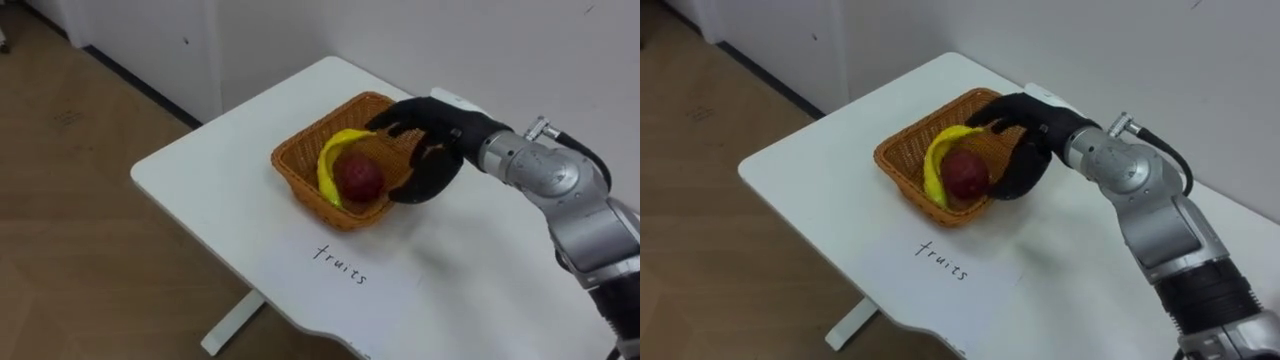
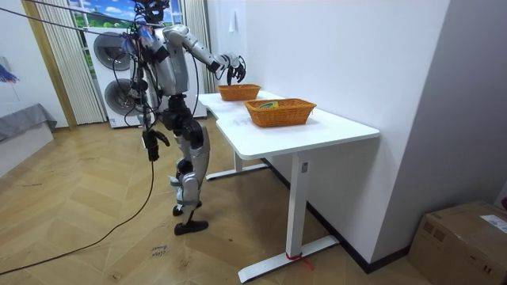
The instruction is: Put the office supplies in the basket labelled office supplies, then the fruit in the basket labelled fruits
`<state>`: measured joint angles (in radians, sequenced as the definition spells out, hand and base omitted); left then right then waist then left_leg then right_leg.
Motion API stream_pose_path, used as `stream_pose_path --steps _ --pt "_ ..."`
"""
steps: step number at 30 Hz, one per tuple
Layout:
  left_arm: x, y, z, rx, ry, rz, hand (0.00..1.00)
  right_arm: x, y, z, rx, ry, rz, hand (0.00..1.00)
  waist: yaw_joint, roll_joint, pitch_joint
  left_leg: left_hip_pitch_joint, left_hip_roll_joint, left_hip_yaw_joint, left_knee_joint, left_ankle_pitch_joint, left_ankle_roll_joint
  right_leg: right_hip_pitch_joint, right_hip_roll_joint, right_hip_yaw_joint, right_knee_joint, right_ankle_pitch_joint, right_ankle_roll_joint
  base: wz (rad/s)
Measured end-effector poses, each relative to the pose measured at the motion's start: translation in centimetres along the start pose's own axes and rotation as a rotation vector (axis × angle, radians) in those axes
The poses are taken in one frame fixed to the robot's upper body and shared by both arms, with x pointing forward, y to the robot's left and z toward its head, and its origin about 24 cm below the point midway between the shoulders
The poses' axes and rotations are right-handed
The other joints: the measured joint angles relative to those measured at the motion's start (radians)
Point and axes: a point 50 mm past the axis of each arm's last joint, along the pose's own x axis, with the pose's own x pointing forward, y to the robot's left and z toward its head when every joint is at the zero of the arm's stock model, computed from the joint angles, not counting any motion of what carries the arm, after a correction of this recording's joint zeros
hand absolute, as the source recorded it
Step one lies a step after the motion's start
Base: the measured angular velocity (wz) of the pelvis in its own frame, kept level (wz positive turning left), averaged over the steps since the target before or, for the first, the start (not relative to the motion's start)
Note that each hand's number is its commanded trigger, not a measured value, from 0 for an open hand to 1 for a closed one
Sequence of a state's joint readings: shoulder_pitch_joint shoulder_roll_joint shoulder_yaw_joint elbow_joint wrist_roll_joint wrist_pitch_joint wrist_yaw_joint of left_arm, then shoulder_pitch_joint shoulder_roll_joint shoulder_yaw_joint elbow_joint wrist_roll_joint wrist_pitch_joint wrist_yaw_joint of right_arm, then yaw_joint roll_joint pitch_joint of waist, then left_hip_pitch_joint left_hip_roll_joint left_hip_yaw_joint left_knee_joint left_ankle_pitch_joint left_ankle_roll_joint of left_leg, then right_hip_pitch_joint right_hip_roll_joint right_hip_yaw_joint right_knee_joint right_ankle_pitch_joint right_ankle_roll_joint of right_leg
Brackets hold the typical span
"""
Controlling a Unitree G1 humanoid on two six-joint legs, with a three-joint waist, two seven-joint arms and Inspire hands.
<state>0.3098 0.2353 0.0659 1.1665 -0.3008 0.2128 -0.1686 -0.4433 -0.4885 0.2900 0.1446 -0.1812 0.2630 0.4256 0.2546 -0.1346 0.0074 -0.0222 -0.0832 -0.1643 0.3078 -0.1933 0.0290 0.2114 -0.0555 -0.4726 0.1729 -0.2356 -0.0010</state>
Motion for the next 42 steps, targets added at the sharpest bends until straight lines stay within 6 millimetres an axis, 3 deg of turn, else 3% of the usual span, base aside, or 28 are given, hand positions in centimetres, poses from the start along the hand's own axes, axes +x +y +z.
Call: stream_pose_path --steps 9,30,36,40,42 --pt "0.0 0.0 -0.1 -0.001 0.001 0.0 0.0 -0.3 1.1 -1.3 0.02 0.038 0.027 0.0 -0.001 -0.005 -0.001 0.012 -0.001 -0.001 0.0 0.0 0.001 0.011 -0.002 0.001 -0.001 -0.001 0.002 0.0" --pt "-0.1 0.5 0.1 0.005 -0.004 -0.002 0.0 -0.2 1.1 -1.2 0.013 0.038 0.026 0.0 -0.004 -0.011 -0.0023 0.017 -0.017 -0.003 -0.003 -0.003 0.01 0.011 -0.013 0.005 -0.004 -0.014 0.014 0.01" --pt "-0.1 0.4 0.1 0.014 -0.005 0.002 0.0 -0.2 1.1 -1.2 0.016 0.037 0.026 0.0 -0.006 -0.007 -0.0011 0.017 -0.013 -0.004 -0.003 -0.004 0.011 0.014 -0.012 0.011 0.002 -0.014 0.014 0.0" --pt "0.0 0.1 0.2 0.015 -0.014 -0.005 0.0 -0.4 0.7 -1.2 0.038 0.026 0.012 0.0 -0.016 0.006 0.0051 0.015 -0.011 -0.004 0.004 -0.006 0.013 0.008 -0.013 0.024 0.013 -0.014 0.014 0.0" --pt "0.0 0.1 0.1 0.015 -0.014 -0.003 0.0 -0.5 0.4 -1.1 0.084 0.004 0.001 0.0 -0.027 0.01 0.004 0.016 -0.011 -0.003 0.006 -0.006 0.013 -0.001 -0.013 0.04 0.017 -0.014 0.014 -0.03"
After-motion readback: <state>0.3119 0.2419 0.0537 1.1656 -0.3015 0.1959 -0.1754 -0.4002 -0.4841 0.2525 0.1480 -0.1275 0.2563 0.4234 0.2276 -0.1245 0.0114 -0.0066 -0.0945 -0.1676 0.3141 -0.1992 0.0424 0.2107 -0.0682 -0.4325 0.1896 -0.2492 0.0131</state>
